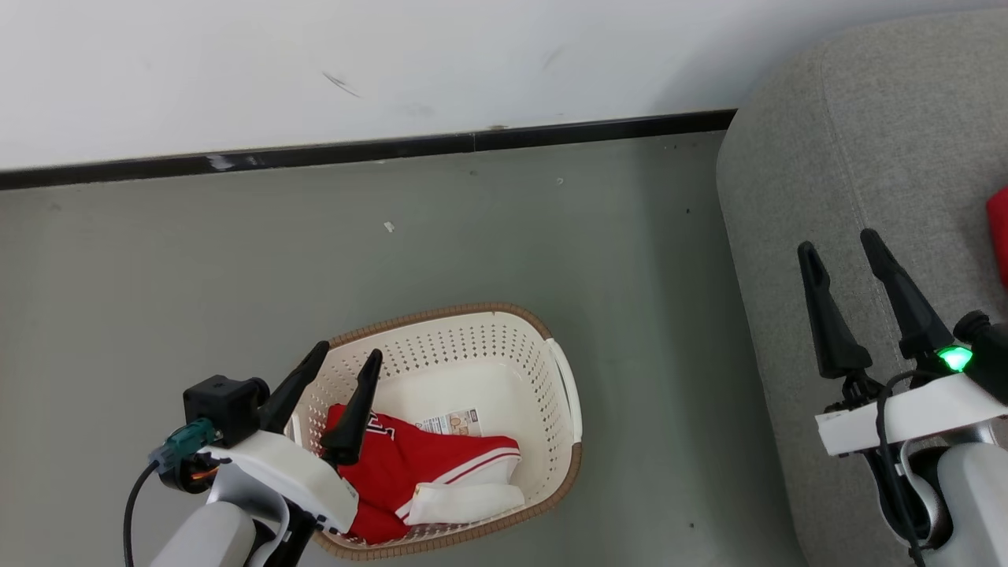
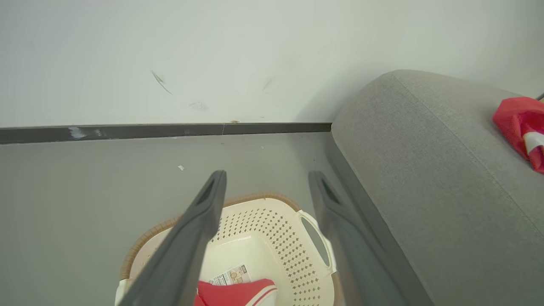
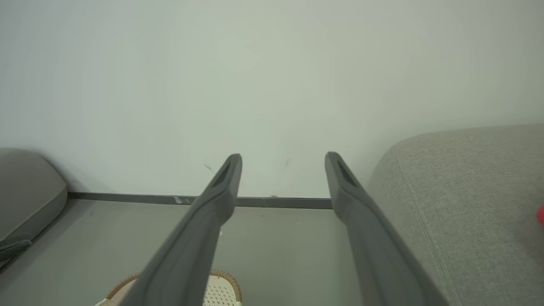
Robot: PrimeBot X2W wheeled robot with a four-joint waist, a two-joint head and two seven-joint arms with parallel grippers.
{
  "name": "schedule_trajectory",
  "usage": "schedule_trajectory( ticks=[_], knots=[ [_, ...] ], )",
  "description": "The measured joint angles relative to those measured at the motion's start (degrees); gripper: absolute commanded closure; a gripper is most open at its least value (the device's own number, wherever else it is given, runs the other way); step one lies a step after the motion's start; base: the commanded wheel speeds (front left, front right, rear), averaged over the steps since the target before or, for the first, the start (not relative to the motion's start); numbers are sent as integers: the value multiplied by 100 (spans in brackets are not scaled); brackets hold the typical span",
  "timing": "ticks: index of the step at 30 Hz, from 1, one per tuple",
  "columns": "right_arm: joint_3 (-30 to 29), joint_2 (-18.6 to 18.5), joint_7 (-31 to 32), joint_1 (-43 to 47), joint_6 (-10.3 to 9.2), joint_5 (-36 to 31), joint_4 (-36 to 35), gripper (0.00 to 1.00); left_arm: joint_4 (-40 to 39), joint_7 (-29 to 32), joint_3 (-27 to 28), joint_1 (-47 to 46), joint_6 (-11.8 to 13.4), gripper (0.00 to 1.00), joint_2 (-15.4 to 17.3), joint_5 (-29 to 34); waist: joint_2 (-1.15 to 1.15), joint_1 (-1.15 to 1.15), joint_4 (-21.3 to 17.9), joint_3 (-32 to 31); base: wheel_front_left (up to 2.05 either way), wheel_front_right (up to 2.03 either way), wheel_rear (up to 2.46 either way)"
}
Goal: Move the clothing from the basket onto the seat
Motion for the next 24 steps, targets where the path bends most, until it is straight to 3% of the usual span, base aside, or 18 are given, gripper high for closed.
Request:
schedule_trajectory(
  ticks=[24],
  knots=[
    [-144,107,-16,-700,0,-213,-416,0,1489,700,-430,-1027,-292,0,-100,38,0,0,-420,1300,0,0,0]
  ],
)
